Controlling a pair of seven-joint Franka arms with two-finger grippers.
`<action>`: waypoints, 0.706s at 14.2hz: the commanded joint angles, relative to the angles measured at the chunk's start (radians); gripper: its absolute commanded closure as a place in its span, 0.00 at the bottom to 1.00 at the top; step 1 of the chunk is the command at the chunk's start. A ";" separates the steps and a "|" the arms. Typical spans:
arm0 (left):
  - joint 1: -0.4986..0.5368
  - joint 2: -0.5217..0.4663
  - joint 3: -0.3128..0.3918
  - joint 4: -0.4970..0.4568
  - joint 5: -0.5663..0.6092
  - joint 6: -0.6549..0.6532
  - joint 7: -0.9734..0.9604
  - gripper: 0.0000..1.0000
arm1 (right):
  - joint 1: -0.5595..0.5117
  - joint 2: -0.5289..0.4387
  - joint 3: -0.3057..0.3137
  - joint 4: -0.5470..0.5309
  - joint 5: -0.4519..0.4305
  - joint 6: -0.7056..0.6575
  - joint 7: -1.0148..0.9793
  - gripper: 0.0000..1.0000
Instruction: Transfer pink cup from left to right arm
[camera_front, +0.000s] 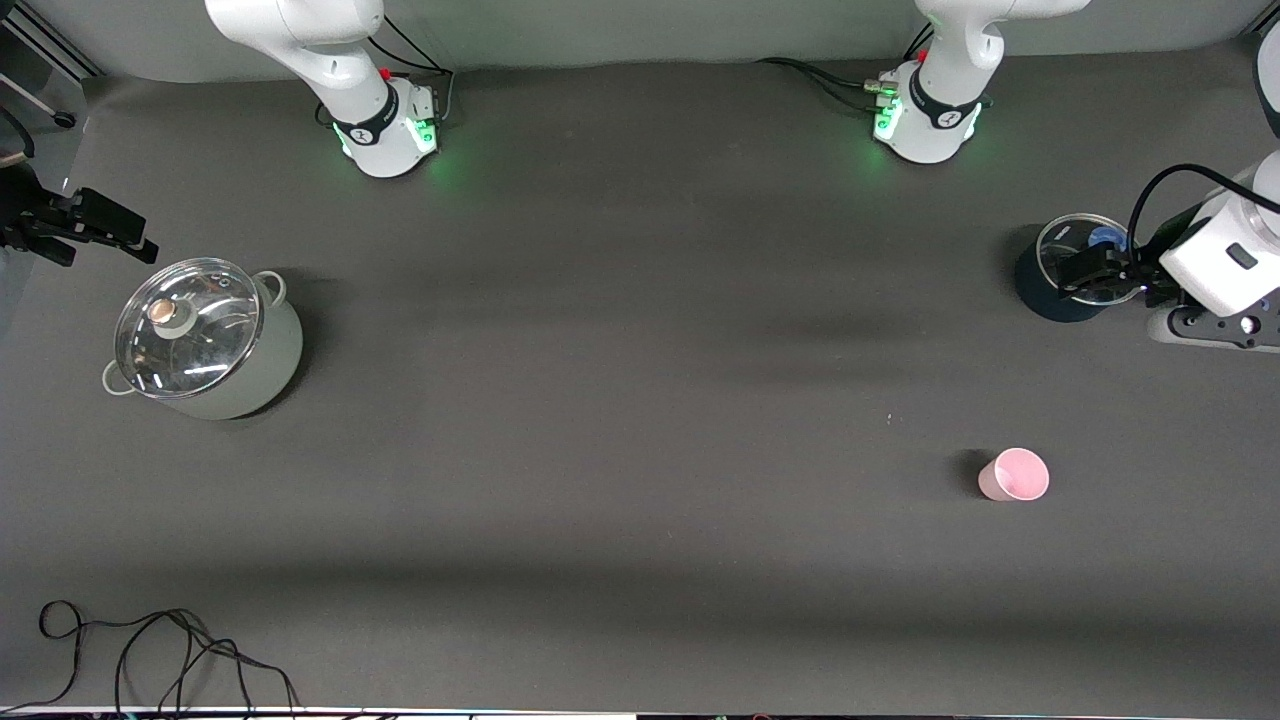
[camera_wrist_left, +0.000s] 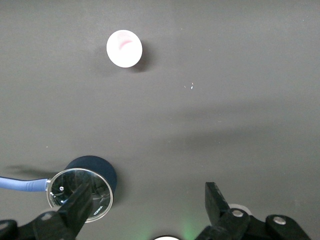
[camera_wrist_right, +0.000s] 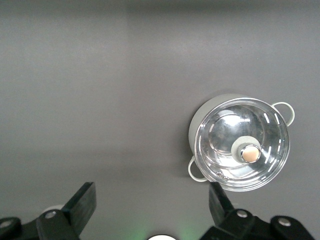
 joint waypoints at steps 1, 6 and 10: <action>-0.001 -0.013 0.001 0.007 0.021 -0.023 0.018 0.00 | 0.006 0.013 -0.009 0.034 0.031 -0.018 0.025 0.00; -0.001 -0.013 -0.001 0.005 0.029 -0.020 0.024 0.00 | 0.008 0.016 -0.010 0.034 0.029 -0.014 0.029 0.00; -0.003 -0.013 -0.004 0.005 0.048 -0.017 0.024 0.00 | 0.009 0.028 -0.005 0.037 0.028 -0.014 0.029 0.00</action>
